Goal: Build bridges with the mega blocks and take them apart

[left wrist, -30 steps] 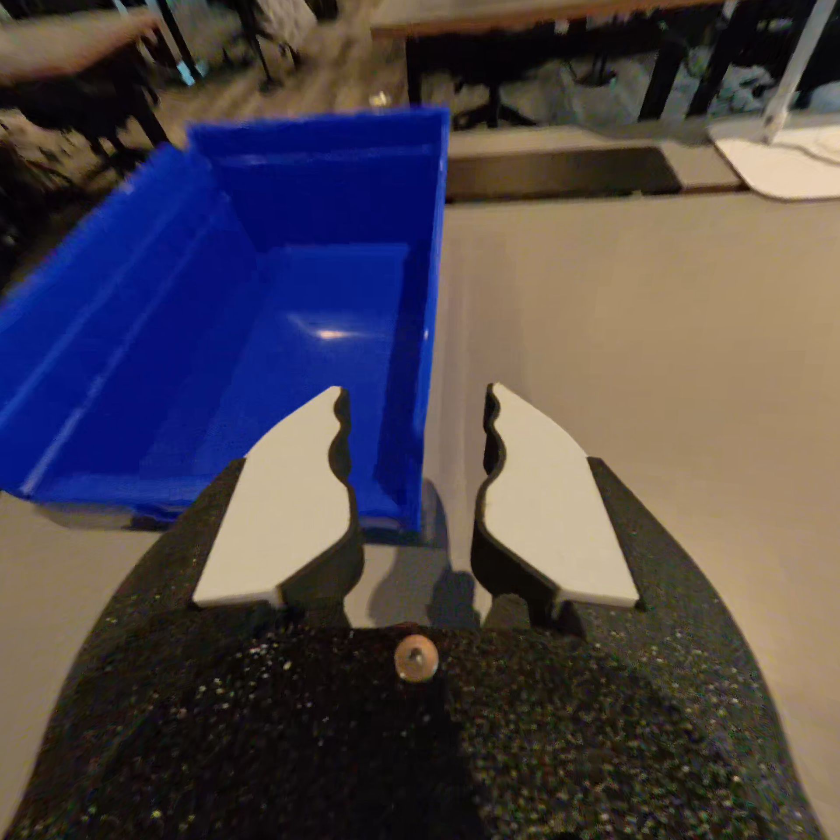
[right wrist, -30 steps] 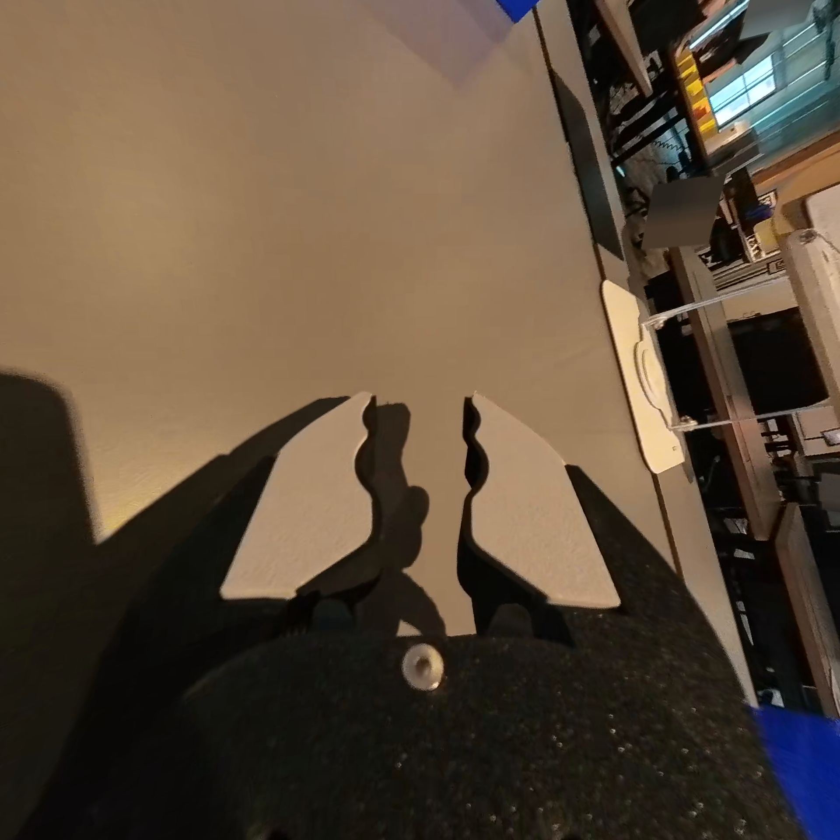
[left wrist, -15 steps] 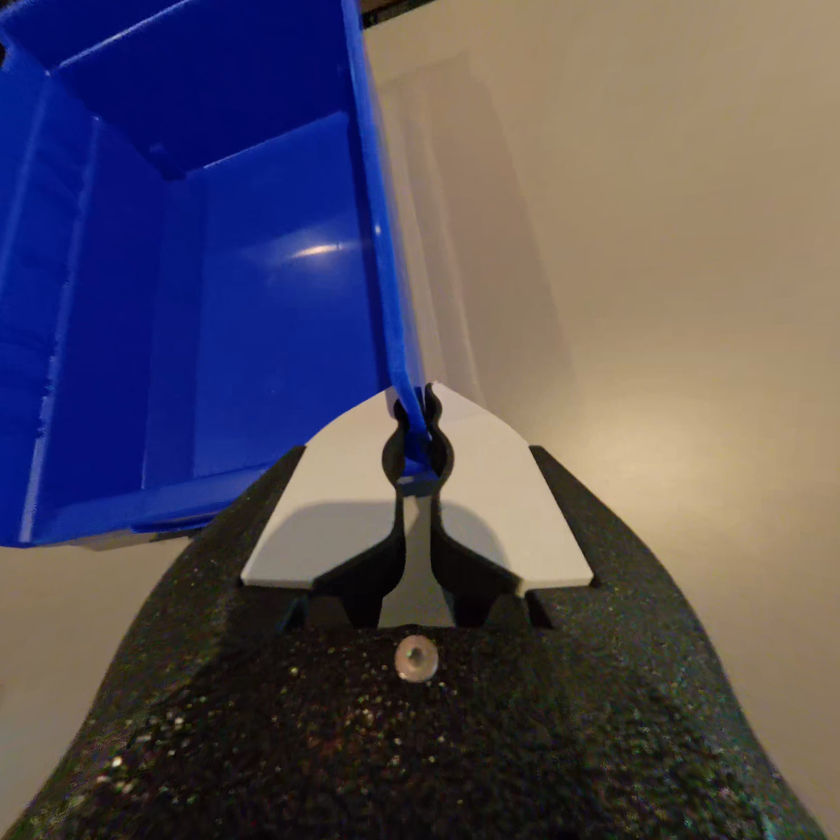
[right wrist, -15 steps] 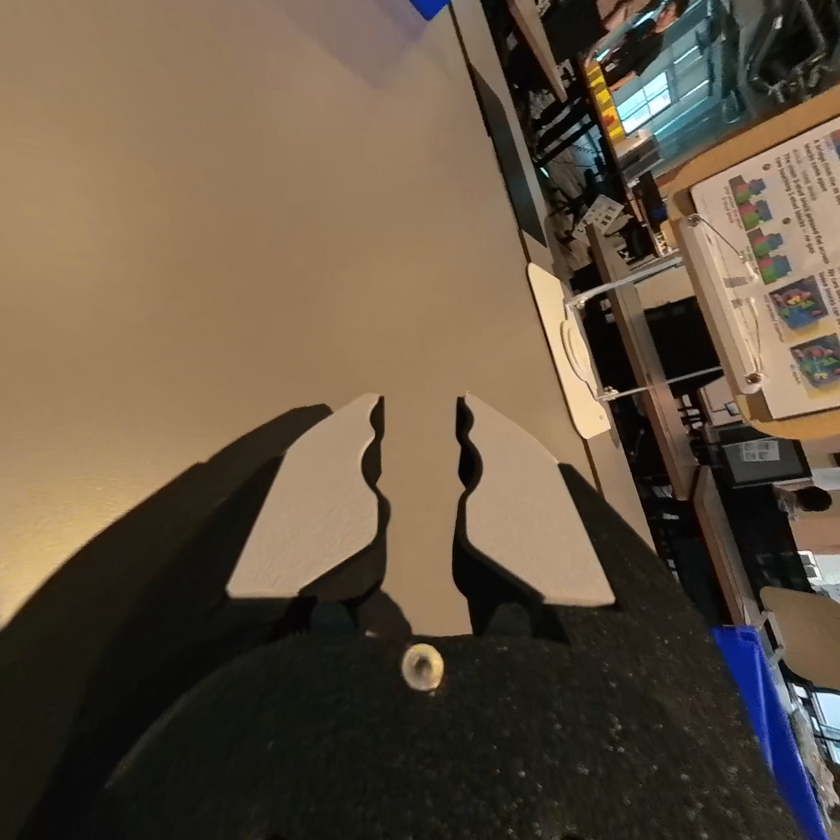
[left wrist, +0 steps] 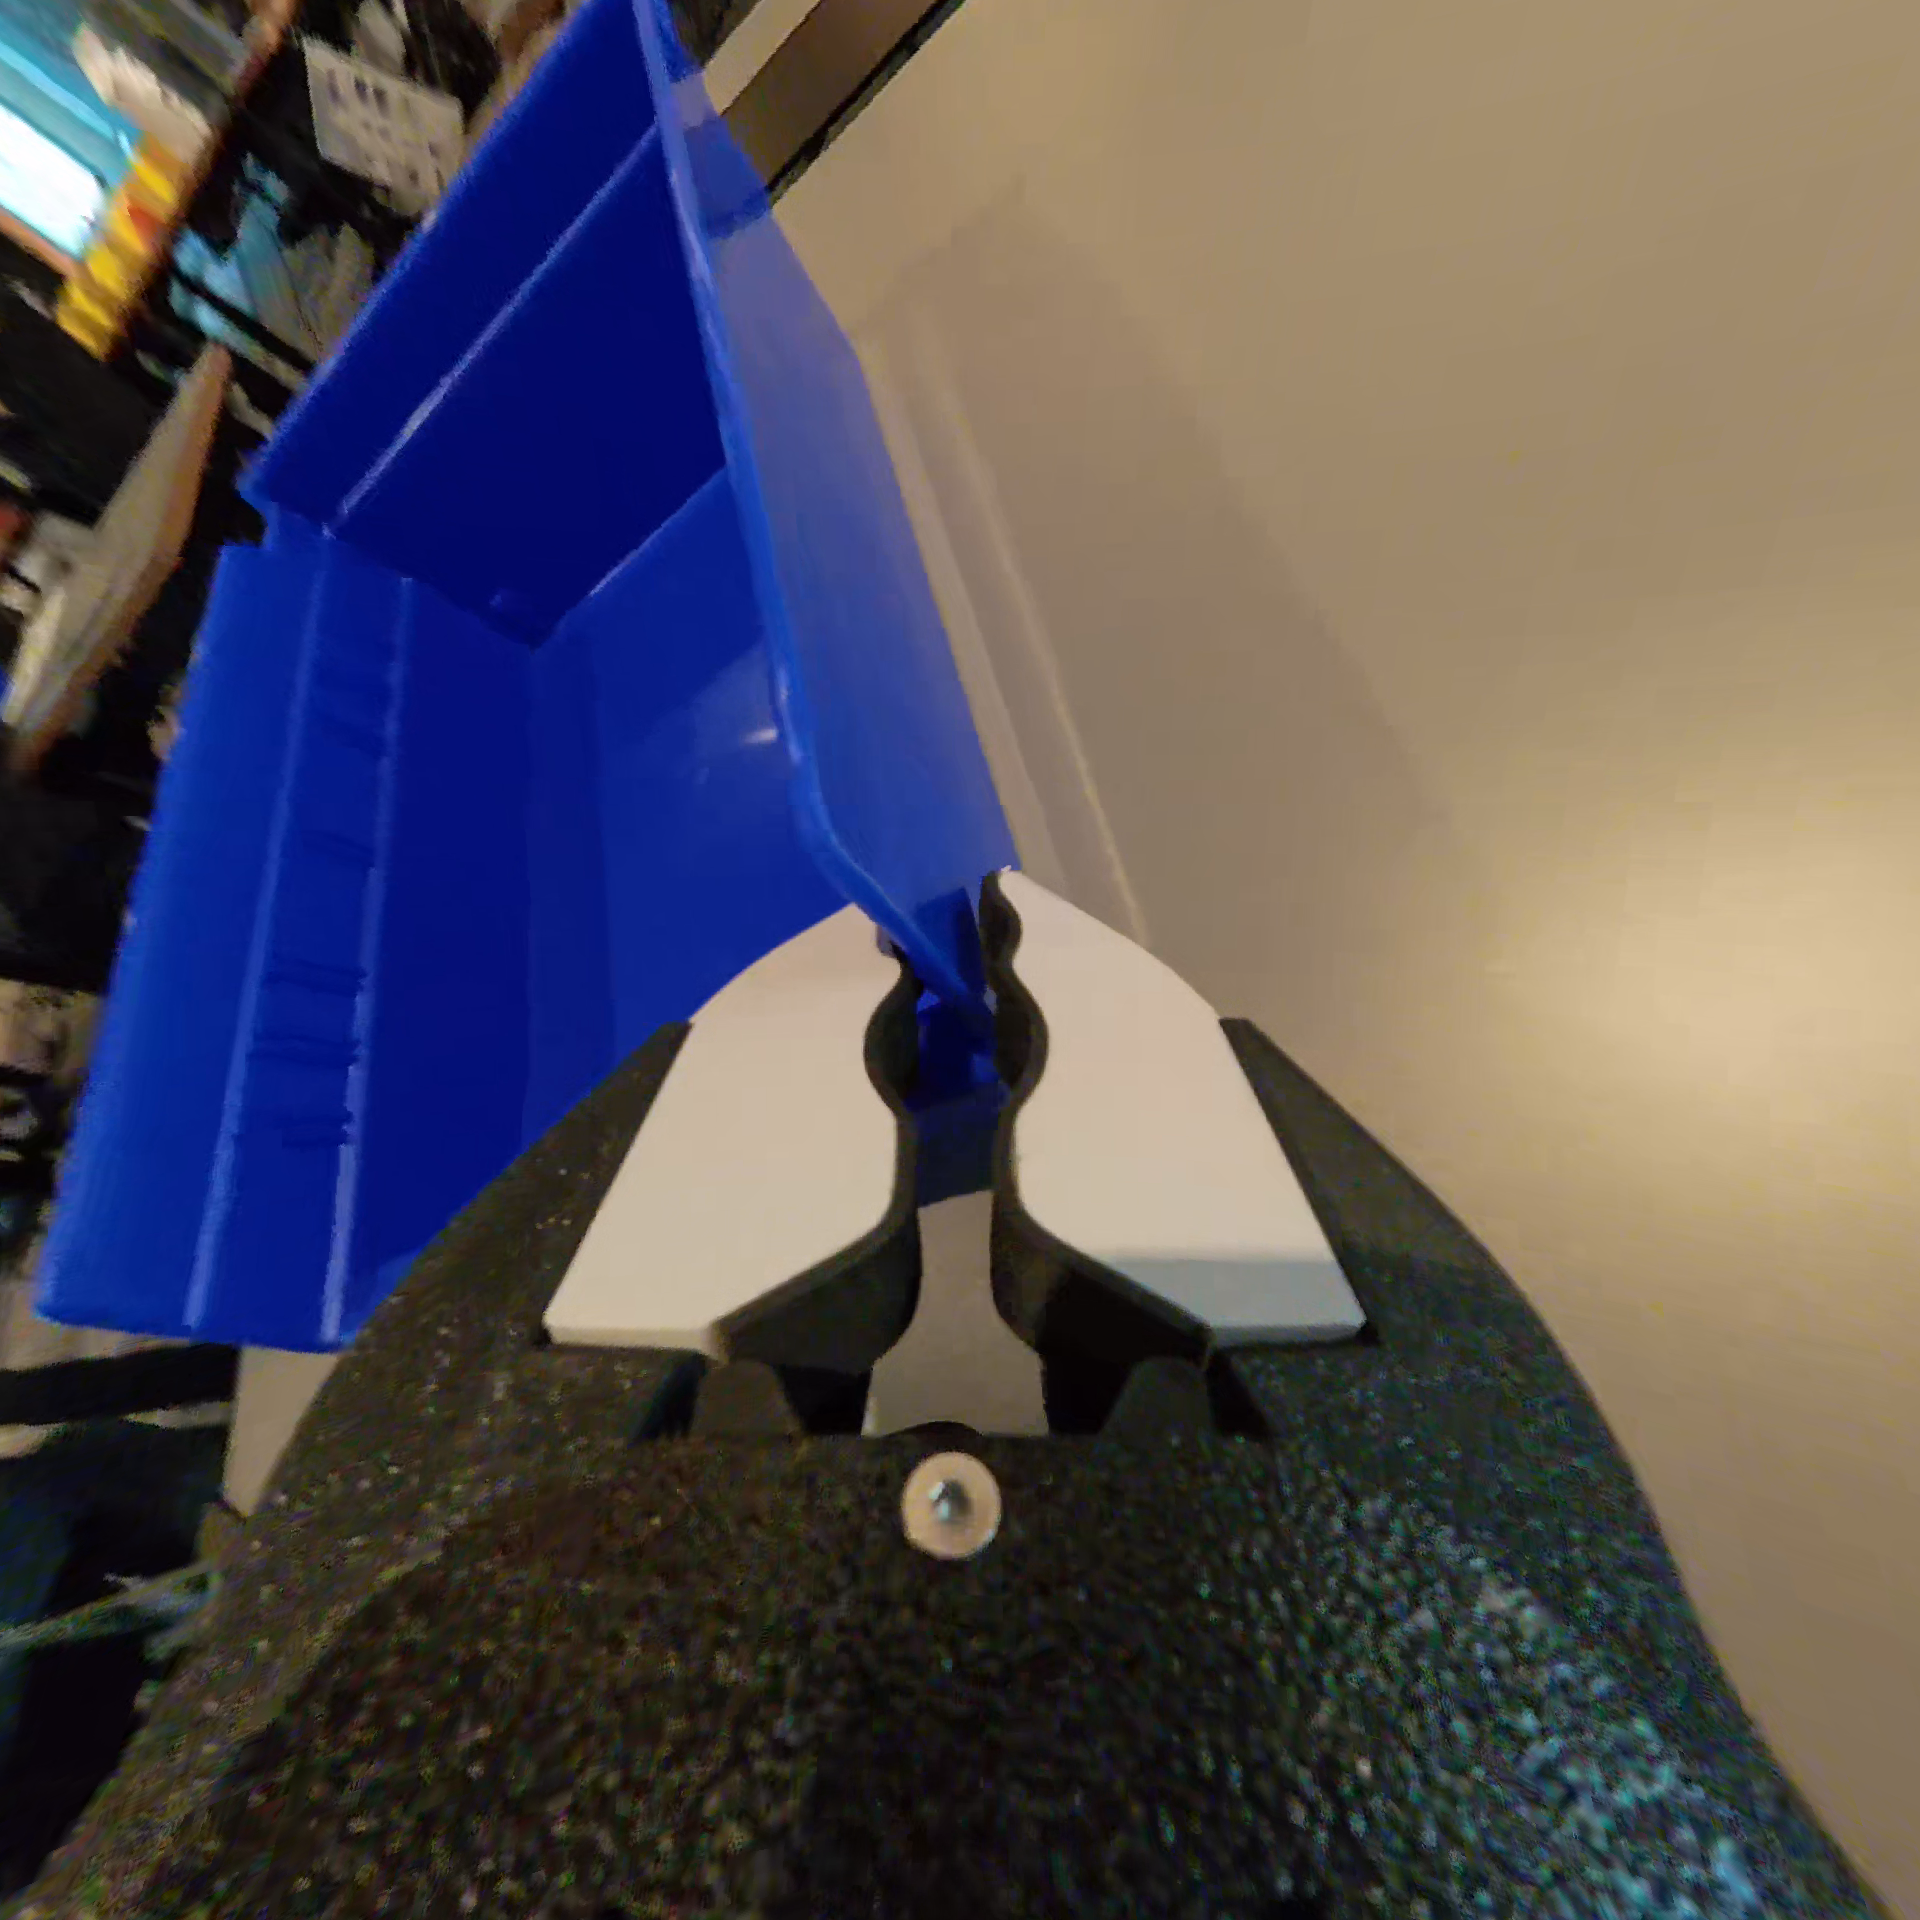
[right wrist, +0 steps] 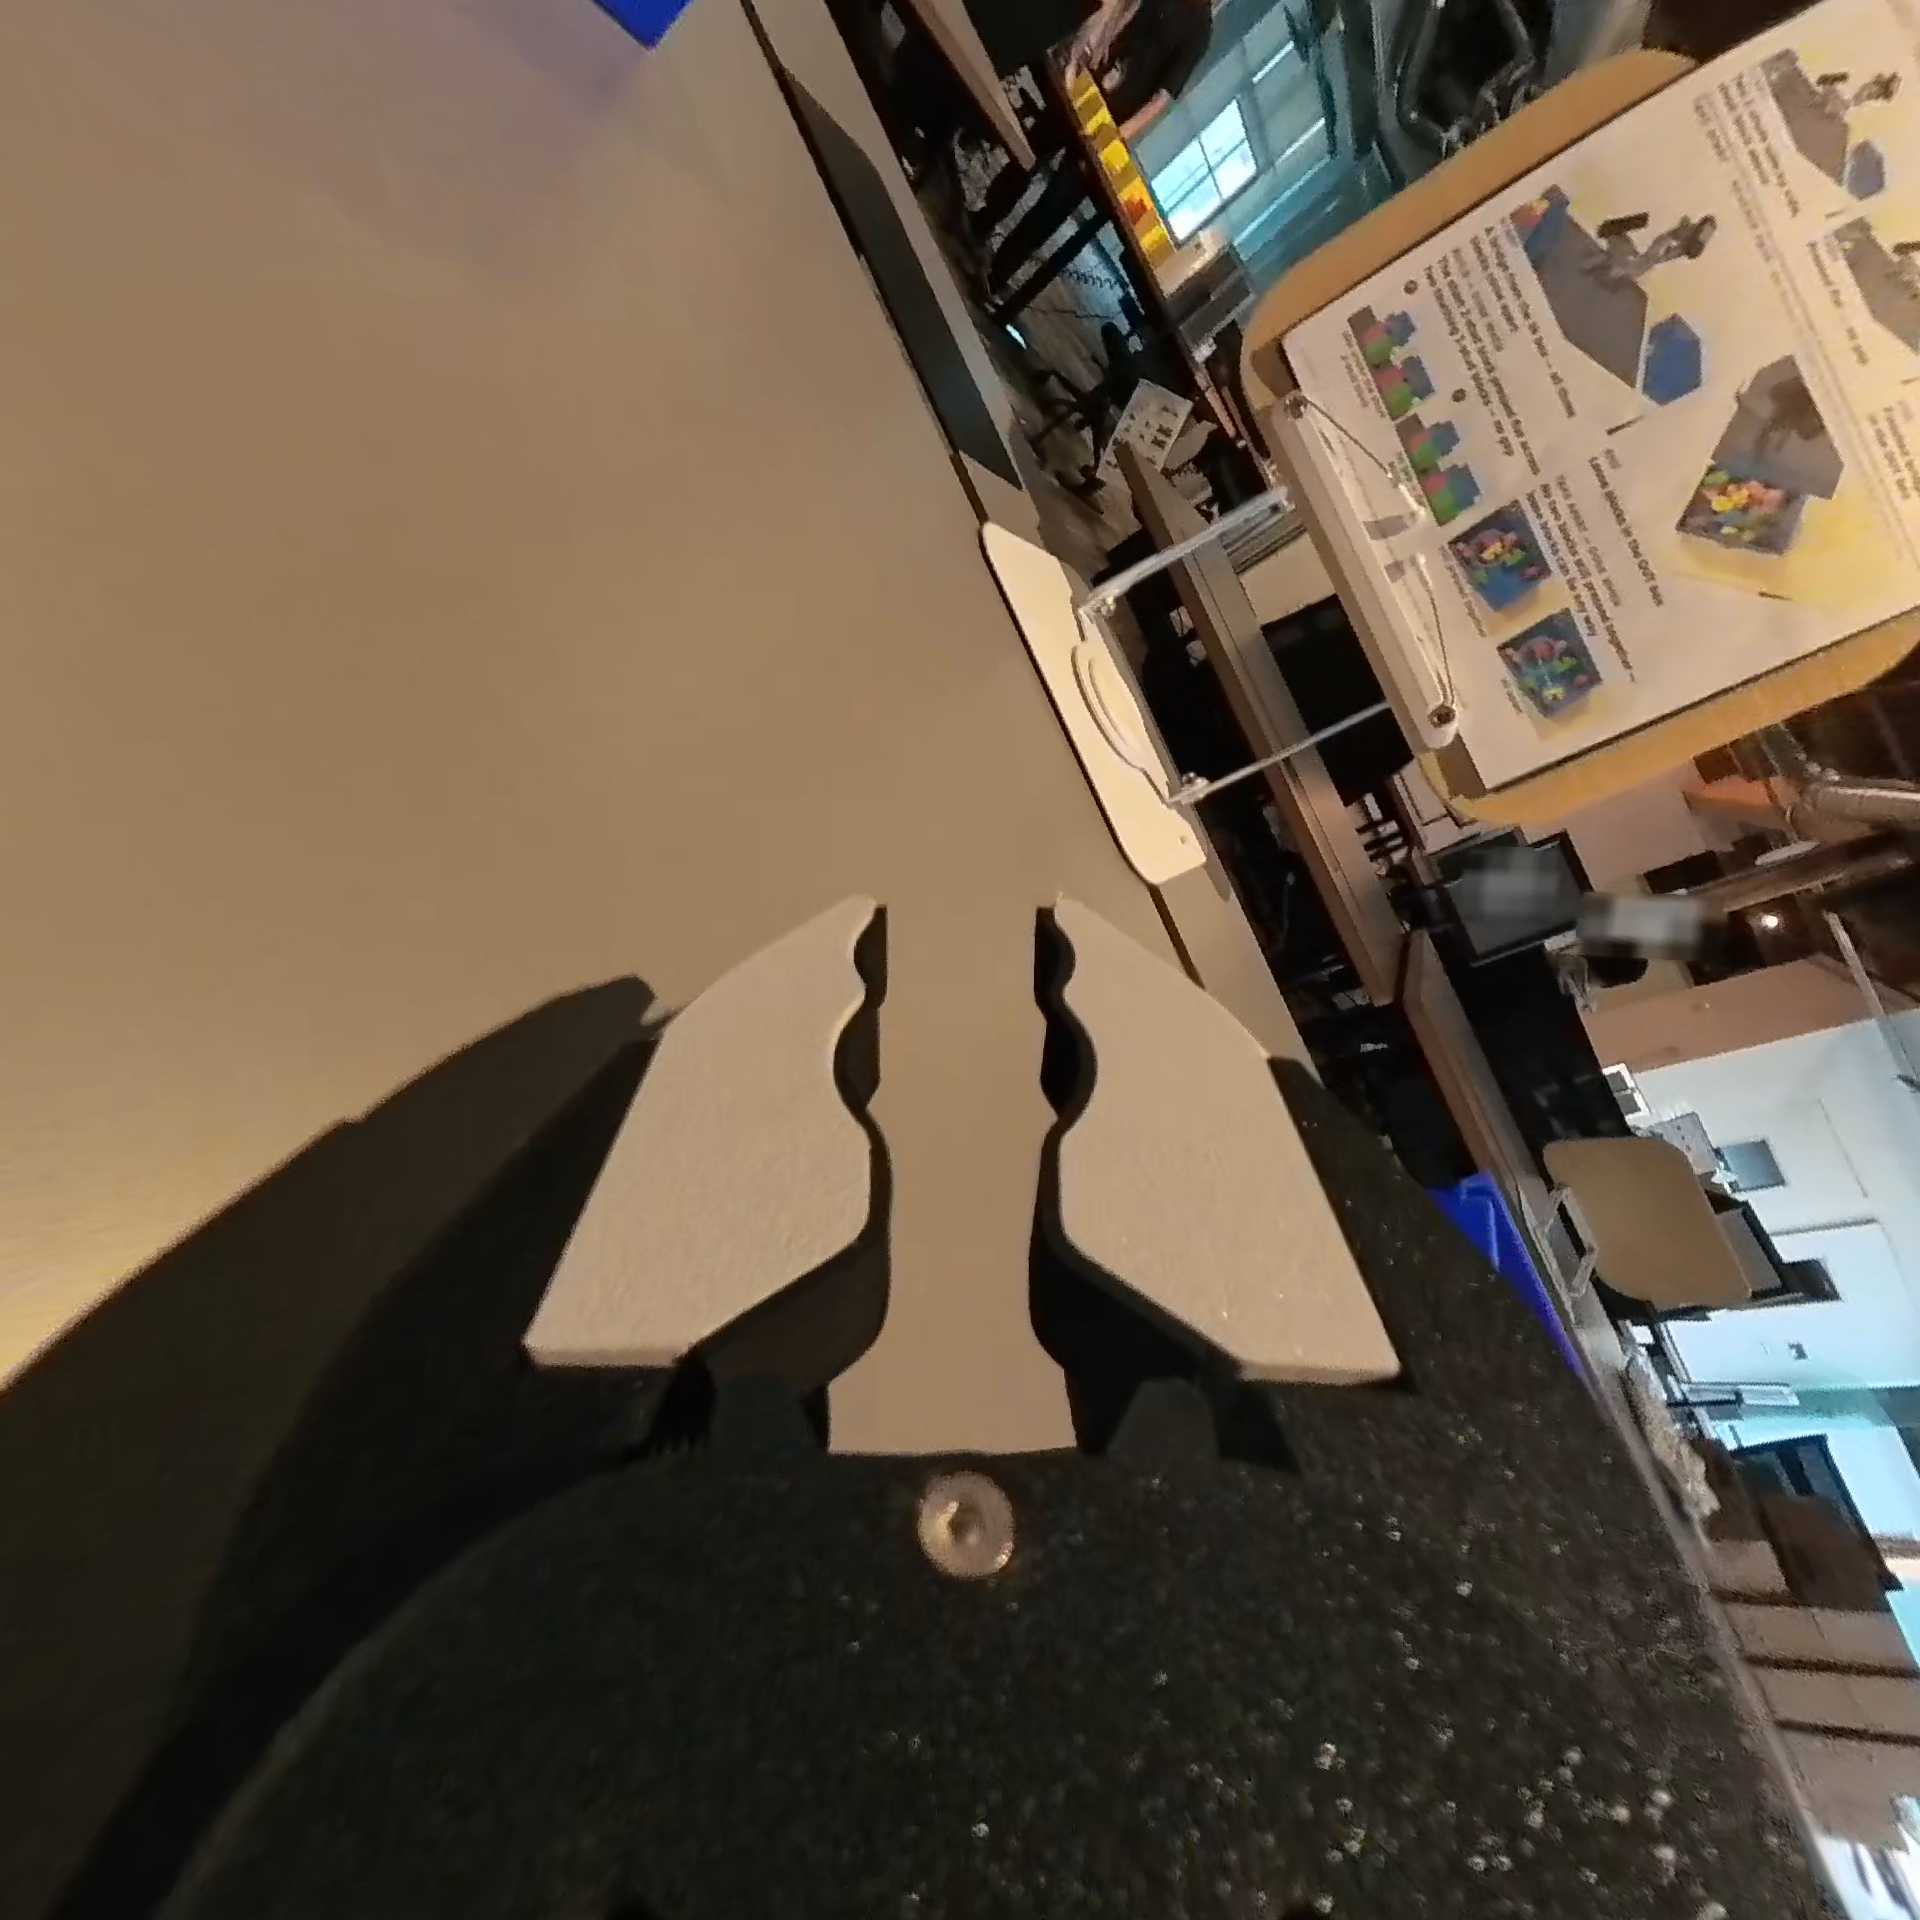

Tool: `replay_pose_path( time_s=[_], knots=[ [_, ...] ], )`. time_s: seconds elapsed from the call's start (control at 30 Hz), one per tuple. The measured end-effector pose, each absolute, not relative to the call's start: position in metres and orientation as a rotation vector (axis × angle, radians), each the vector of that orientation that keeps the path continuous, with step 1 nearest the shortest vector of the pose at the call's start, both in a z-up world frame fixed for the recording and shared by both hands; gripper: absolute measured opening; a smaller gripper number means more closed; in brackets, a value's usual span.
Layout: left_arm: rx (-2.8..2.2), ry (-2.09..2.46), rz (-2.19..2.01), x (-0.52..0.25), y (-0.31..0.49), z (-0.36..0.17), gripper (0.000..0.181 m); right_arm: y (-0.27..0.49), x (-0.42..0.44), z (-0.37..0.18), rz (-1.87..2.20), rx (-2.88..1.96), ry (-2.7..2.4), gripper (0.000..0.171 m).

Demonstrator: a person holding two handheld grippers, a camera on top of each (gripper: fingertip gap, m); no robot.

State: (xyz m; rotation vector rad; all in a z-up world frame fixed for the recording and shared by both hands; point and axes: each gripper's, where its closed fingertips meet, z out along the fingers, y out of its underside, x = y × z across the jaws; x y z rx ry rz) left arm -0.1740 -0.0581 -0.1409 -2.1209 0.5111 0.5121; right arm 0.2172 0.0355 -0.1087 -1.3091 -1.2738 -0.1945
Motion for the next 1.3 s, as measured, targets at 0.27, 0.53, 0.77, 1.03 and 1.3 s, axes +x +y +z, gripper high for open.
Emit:
replay_pose_path(
  time_s=[0.27,0.53,0.77,1.03,1.3],
  knots=[
    [-2.012,0.732,0.638,-0.154,-0.065,-0.142,0.010,0.033,0.228,-0.104,-0.147,-1.346,-1.200,0.026],
    [-1.978,0.759,0.491,-0.146,-0.070,-0.143,0.008,0.033,0.235,-0.093,-0.180,-1.327,-1.153,0.025],
    [-1.918,0.810,0.317,-0.138,-0.076,-0.140,0.010,0.032,0.269,-0.073,-0.273,-1.337,-0.993,0.025],
    [-1.827,0.935,0.139,-0.122,-0.086,-0.140,0.010,0.042,0.344,-0.037,-0.216,-1.430,-0.594,0.034],
    [-1.732,1.095,-0.037,-0.095,-0.103,-0.140,0.009,0.049,0.388,-0.079,0.007,-1.726,-0.416,0.059]
  ],
)
